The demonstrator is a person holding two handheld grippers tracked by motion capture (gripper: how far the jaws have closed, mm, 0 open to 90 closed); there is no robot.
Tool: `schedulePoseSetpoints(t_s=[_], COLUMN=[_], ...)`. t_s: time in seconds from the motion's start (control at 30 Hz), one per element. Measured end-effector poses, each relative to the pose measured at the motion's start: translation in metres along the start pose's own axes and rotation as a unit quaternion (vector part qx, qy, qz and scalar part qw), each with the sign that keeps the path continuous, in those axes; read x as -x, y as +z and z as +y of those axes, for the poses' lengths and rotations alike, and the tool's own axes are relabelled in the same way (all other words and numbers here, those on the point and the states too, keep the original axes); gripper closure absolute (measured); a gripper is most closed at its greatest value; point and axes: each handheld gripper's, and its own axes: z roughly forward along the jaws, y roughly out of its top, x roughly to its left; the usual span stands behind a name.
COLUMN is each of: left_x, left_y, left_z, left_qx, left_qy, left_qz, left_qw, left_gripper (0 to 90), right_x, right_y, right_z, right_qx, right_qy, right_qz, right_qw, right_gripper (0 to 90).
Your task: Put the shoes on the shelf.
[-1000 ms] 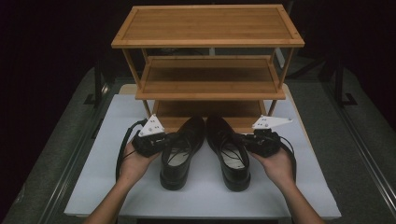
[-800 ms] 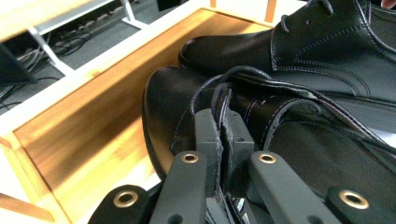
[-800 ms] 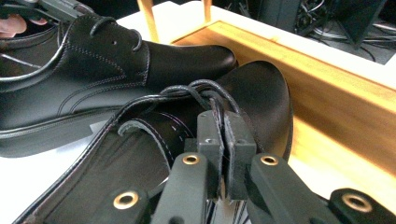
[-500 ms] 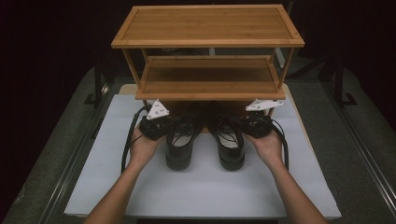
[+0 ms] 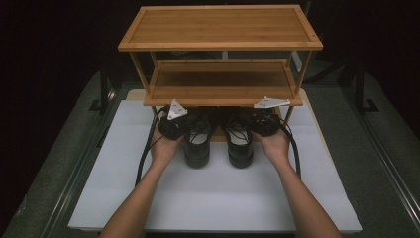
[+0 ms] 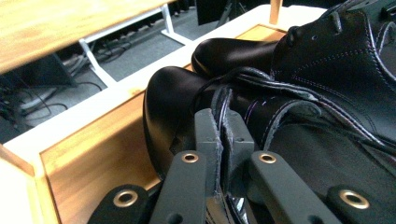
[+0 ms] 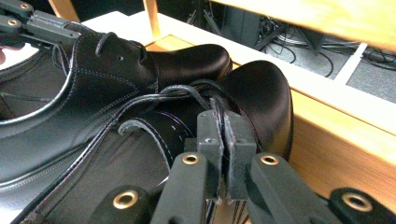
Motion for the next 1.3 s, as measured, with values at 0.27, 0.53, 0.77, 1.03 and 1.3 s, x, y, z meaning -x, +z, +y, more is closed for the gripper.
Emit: schedulePoseSetpoints(t_s=[0.27, 0.53, 0.77, 1.03, 1.3], left_x=[0.001, 0.002, 0.001, -0.007, -0.001], left_y=[0.011, 0.008, 0.002, -0.026, -0.057], left_z=[-0.004, -0.009, -0.011, -0.013, -0.033], left_qx=[-0.001, -0.004, -0.008, -0.018, -0.025], left_qy=[-0.008, -0.006, -0.008, -0.019, -0.018], left_qz=[0.003, -0.011, -0.025, -0.059, -0.096], left_qw=[1.0000, 0.9999, 0.9996, 0.9979, 0.9949], left_gripper=[86.8, 84.4, 68.5, 40.1, 25.6], right_x=[0.002, 0.001, 0.001, -0.009, -0.019], right_y=[0.011, 0.011, 0.005, -0.025, -0.060], right_z=[-0.004, -0.010, -0.010, -0.014, -0.032], right_qx=[0.003, 0.001, -0.009, -0.005, -0.006], right_qy=[0.005, 0.010, 0.013, -0.005, -0.012], right_qz=[-0.007, -0.003, 0.005, 0.024, 0.042], right_qw=[1.0000, 0.9999, 0.9999, 0.9997, 0.9990], right_gripper=[86.7, 85.3, 69.5, 48.9, 37.2])
